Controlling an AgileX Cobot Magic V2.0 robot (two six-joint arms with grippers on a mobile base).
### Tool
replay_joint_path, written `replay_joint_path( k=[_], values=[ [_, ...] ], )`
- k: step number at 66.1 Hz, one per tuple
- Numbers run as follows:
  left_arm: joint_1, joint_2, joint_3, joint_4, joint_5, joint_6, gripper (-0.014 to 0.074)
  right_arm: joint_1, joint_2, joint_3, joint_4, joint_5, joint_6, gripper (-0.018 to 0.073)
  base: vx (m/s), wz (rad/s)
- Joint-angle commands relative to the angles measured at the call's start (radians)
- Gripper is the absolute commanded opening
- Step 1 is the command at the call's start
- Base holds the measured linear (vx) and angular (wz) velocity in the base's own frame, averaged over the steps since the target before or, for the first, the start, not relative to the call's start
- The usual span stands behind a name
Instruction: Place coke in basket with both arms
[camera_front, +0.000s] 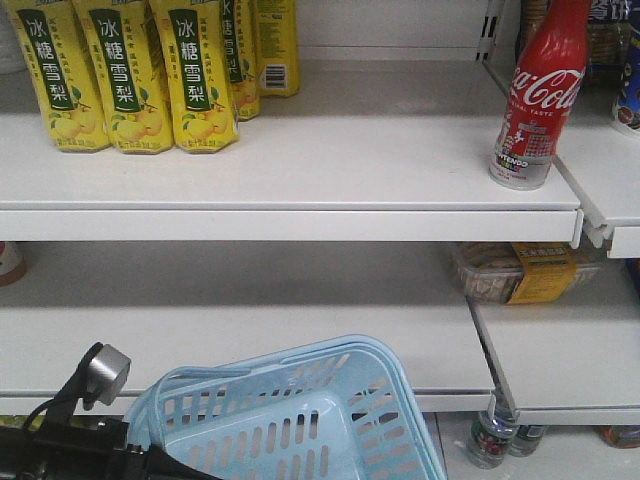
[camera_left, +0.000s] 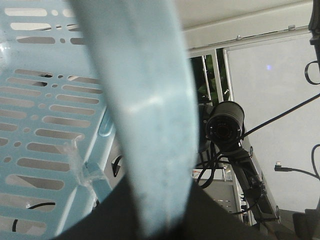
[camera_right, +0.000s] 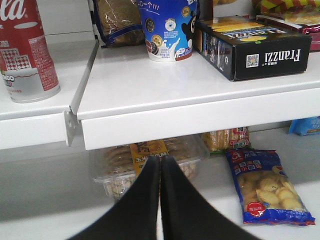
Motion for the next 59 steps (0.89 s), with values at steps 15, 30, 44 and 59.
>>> replay_joint_path(
  k=[15, 30, 44, 59],
  values=[
    [-0.007, -0.024, -0.02, -0.083, 0.04, 0.013, -0.0006, -0.008, 0.02, -0.035, -0.089, -0.065, -0.001, 0.0013, 0.0, 0.0],
    [-0.007, -0.024, -0.02, -0.083, 0.04, 0.013, -0.0006, -0.008, 0.02, -0.035, -0.123, -0.065, -0.002, 0.0106, 0.0, 0.0],
    [-0.007, -0.024, -0.02, -0.083, 0.04, 0.013, -0.0006, -0.008, 0.02, -0.035, -0.123, -0.065, -0.002, 0.0229, 0.0, 0.0],
    [-0.007, -0.024, -0.02, -0.083, 0.04, 0.013, -0.0006, -0.008, 0.02, -0.035, -0.122, -0.059, -0.002, 0.0355, 0.0, 0.0]
  ],
)
